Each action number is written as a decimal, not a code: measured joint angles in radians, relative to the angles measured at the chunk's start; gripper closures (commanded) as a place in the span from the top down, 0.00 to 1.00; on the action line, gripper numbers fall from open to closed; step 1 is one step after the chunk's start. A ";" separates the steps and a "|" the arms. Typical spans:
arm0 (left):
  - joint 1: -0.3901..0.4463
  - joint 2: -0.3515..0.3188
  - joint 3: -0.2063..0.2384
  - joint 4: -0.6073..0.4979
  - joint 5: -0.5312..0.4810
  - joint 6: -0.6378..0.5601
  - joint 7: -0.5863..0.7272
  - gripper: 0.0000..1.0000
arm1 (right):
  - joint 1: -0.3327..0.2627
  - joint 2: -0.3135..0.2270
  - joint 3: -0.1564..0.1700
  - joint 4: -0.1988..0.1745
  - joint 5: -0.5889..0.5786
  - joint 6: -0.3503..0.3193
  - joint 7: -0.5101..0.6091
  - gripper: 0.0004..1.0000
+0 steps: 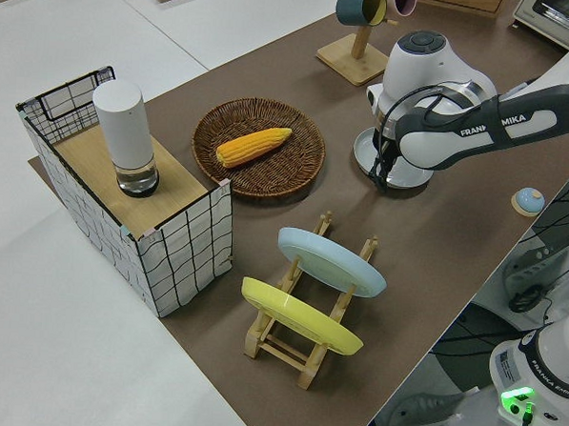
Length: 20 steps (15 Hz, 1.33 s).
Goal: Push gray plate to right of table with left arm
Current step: 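Push the gray plate with the left gripper toward the right arm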
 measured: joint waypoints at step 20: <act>-0.048 0.091 -0.489 0.040 -0.052 0.257 -0.608 0.00 | 0.000 0.000 0.000 0.000 0.000 0.000 0.000 1.00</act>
